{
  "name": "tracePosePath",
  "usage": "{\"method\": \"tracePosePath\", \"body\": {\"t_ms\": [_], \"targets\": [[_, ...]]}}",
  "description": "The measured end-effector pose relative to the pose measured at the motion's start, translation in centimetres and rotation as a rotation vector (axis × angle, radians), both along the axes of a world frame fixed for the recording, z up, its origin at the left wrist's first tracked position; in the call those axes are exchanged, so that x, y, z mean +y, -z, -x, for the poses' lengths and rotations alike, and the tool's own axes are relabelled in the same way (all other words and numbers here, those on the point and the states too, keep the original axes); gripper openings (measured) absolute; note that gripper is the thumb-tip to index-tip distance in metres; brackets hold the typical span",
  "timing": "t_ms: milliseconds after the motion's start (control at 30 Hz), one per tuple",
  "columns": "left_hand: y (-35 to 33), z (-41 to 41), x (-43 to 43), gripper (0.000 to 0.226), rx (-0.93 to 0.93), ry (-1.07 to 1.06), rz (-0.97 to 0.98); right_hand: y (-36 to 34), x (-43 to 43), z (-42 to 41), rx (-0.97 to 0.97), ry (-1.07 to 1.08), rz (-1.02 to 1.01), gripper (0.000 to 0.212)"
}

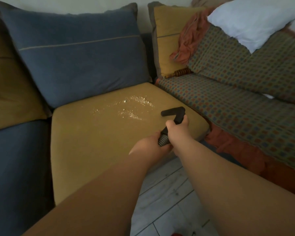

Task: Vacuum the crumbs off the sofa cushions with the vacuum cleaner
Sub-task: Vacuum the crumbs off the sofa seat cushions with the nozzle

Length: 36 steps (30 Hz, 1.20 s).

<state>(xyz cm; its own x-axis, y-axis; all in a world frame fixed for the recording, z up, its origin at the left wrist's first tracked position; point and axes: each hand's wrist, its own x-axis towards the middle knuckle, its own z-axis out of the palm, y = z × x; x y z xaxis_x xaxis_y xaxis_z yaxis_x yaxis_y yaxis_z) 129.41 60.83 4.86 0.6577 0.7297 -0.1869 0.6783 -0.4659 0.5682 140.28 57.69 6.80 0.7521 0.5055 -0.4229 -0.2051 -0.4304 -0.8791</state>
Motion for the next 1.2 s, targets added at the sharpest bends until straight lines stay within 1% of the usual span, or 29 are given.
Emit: {"method": "tracePosePath", "body": {"t_ms": [167, 267, 367, 500, 600, 733, 933, 1067, 1200], "targets": [[-0.5, 2.4, 1.6, 0.061, -0.005, -0.059, -0.021, 0.0, 2.5, 1.9, 0.006, -0.082, -0.011, 0.075], [-1.0, 2.3, 1.7, 0.065, 0.015, -0.058, -0.017, -0.1, 2.9, 2.0, 0.000, -0.051, -0.002, 0.074], [-1.2, 0.9, 1.0, 0.061, -0.002, -0.023, 0.026, -0.4, 2.0, 1.0, -0.051, 0.024, 0.016, 0.075], [-1.0, -1.4, -0.5, 0.056, -0.006, 0.059, 0.056, -0.2, -0.5, -0.7, -0.066, 0.115, 0.007, 0.074], [-0.6, -1.7, -1.6, 0.056, -0.030, 0.099, 0.072, 0.0, -2.2, -0.9, -0.086, 0.122, 0.022, 0.073], [-1.0, -0.1, -1.9, 0.064, -0.016, 0.098, 0.055, -0.5, -2.7, 0.3, -0.082, 0.086, 0.040, 0.073], [-2.2, 4.0, -1.1, 0.052, 0.019, 0.075, 0.020, -1.7, -1.9, 4.4, 0.021, 0.024, 0.041, 0.074], [-2.5, 6.6, -0.6, 0.048, 0.053, 0.029, 0.012, -2.0, -0.7, 6.8, 0.043, -0.031, 0.043, 0.075], [-3.3, 8.8, 0.5, 0.029, 0.057, -0.015, 0.025, -2.1, 0.8, 8.7, 0.074, -0.072, 0.020, 0.074]]}}
